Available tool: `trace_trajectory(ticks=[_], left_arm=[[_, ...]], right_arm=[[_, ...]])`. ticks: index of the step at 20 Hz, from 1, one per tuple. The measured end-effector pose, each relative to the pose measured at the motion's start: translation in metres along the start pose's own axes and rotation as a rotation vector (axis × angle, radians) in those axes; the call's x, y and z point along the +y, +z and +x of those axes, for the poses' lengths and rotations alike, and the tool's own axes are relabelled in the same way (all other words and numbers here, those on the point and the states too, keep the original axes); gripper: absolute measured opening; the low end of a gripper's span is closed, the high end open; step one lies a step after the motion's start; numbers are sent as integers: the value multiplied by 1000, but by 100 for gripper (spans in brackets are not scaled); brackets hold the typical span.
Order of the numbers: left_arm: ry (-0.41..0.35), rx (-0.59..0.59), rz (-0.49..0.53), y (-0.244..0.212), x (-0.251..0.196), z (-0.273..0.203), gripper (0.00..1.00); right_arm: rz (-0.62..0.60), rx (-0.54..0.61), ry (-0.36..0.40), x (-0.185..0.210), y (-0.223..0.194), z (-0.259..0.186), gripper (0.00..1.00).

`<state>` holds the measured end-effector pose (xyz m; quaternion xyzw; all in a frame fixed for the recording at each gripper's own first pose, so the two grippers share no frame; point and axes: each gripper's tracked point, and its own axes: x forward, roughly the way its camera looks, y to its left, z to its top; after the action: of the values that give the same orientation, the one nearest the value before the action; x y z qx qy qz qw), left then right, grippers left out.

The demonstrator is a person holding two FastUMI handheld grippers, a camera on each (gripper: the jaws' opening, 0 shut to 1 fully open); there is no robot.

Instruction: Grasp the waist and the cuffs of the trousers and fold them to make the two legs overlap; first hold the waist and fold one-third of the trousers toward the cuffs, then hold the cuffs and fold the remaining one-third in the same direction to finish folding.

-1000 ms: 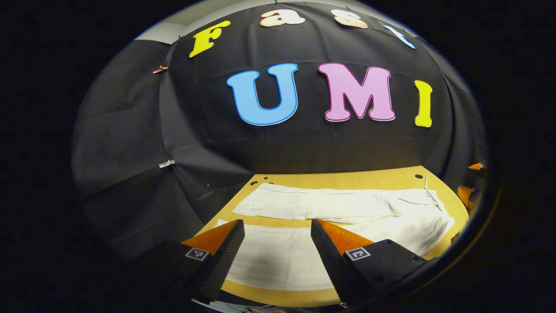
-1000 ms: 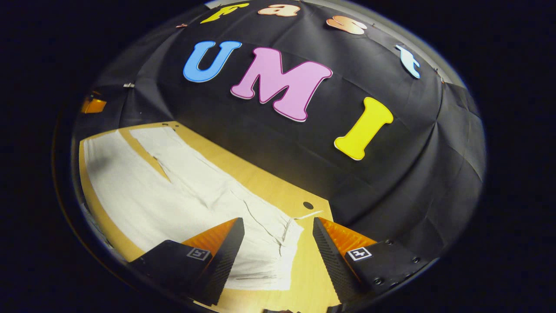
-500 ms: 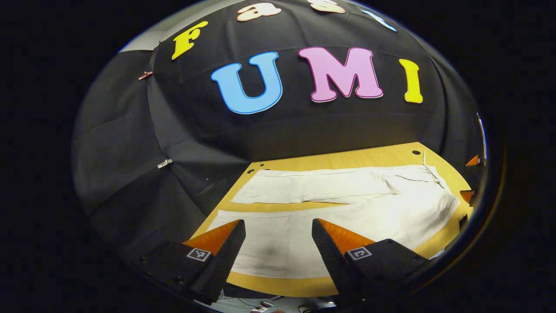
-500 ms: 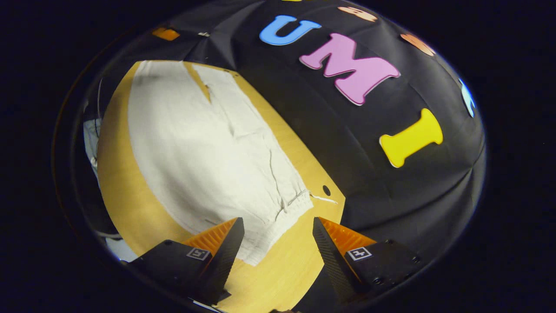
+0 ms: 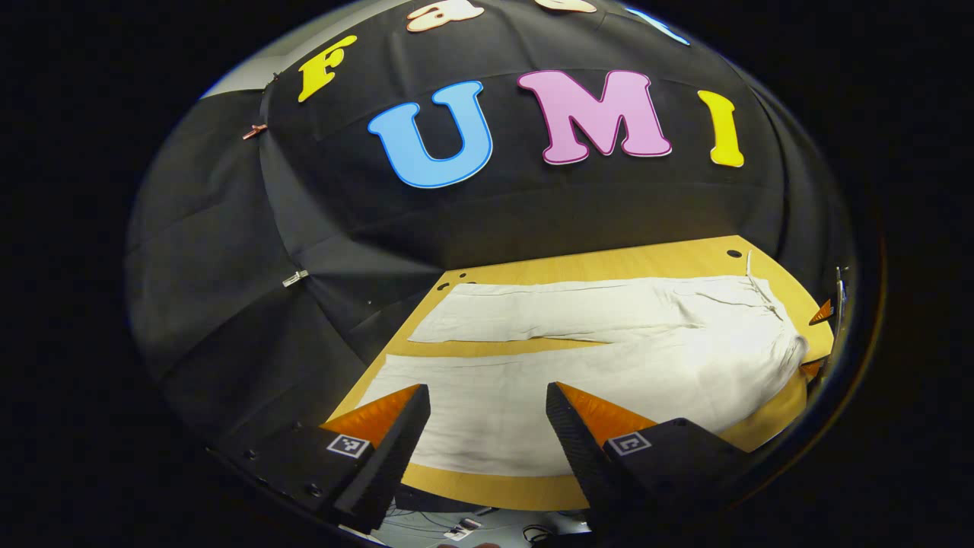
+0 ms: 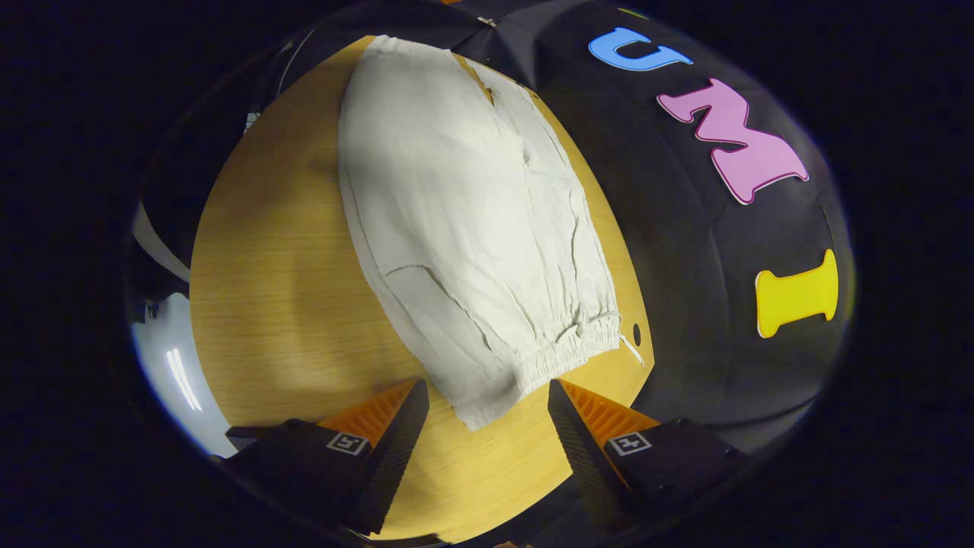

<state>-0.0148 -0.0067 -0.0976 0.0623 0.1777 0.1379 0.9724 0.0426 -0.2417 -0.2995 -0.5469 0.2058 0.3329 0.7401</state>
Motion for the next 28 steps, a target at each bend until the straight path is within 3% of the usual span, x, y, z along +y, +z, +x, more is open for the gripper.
trace_trajectory(ticks=[9,10,11,12,13,14,16,18,19,21,24,28], left_arm=[[102,73,-24,-28,34,9,98],[105,84,-10,-35,39,8,98],[103,97,17,-44,48,10,98],[97,107,43,-53,55,12,98],[85,121,73,-62,63,17,97],[74,142,106,-76,71,21,97],[40,177,199,-100,90,35,97],[13,217,339,-127,117,51,97],[-4,247,413,-143,130,58,97],[-71,314,536,-177,147,67,97],[-108,337,741,-196,183,77,97],[-112,306,957,-206,227,116,96]], right_arm=[[-149,29,-11,-24,15,45,90],[-133,52,19,-21,13,51,85],[-112,73,49,-18,13,52,72],[-89,94,90,-10,12,53,70],[-79,108,108,-10,10,53,45],[-79,122,122,-9,10,54,39],[-100,154,133,-9,9,57,20],[-112,188,189,-6,11,56,23],[-100,206,225,-6,8,52,17],[-79,219,275,-4,12,53,16],[-114,233,310,-5,16,50,5],[-153,264,298,-4,17,50,5]])
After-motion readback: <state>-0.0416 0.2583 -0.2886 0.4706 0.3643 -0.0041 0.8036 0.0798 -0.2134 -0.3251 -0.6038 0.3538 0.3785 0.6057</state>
